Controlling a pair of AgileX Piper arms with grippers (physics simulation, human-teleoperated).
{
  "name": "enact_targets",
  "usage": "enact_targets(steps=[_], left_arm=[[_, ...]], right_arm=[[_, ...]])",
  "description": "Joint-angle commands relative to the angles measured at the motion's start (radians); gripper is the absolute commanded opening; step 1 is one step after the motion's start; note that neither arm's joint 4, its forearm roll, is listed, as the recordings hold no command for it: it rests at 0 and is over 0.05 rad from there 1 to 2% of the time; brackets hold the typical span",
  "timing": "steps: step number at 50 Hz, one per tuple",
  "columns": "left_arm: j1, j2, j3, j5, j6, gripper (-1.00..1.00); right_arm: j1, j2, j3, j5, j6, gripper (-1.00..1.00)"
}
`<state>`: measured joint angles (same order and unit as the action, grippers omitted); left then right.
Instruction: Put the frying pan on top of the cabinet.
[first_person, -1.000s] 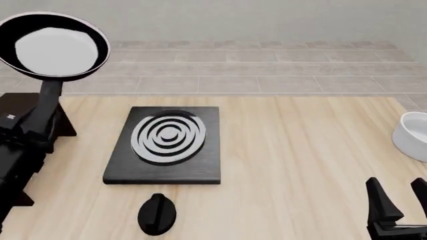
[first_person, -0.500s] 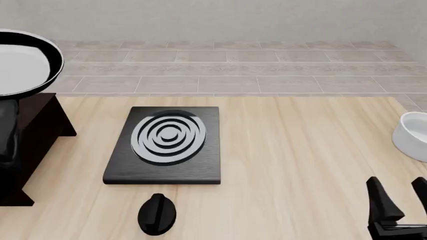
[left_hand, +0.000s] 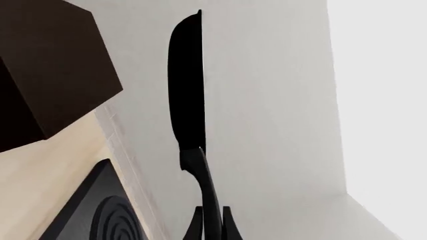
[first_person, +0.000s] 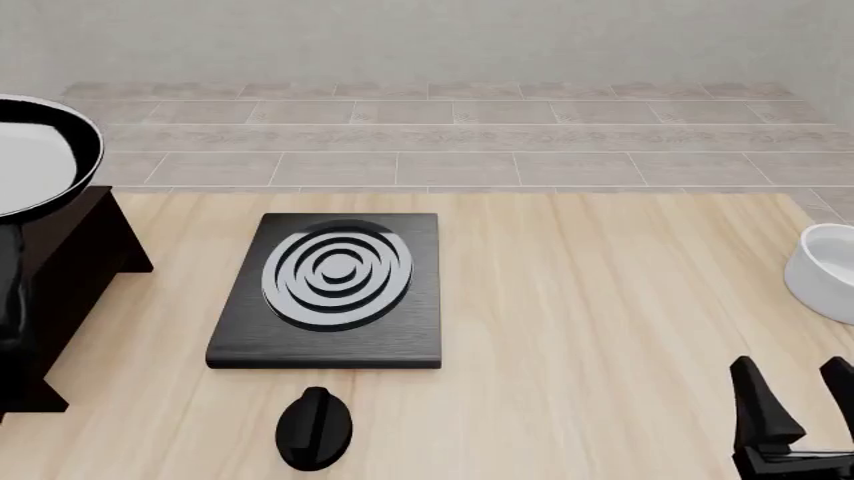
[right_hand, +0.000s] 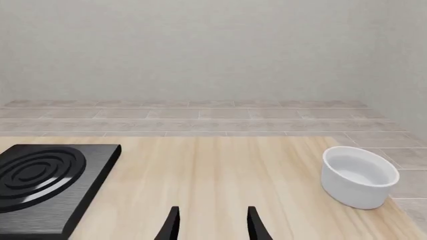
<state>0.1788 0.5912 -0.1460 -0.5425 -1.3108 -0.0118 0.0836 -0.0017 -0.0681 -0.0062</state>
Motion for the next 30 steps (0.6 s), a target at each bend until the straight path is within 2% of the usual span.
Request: enact_targets(steps=[1,13,30], left_arm=[[0.033,0.027,0.004,-0.066,-0.022,-1.00],[0.047,0.033,0.015,-0.083,-0.033,-1.00],[0.066,0.189,0.075,-0.254,-0.072,-1.00]], right_arm=[[-0.001,-0.013,0.001,0.011,0.002,1.00],[0.000,-0.013,0.001,0.011,0.001,1.00],[0.001,0.008,0.000,-0.008,0.000,1.00]])
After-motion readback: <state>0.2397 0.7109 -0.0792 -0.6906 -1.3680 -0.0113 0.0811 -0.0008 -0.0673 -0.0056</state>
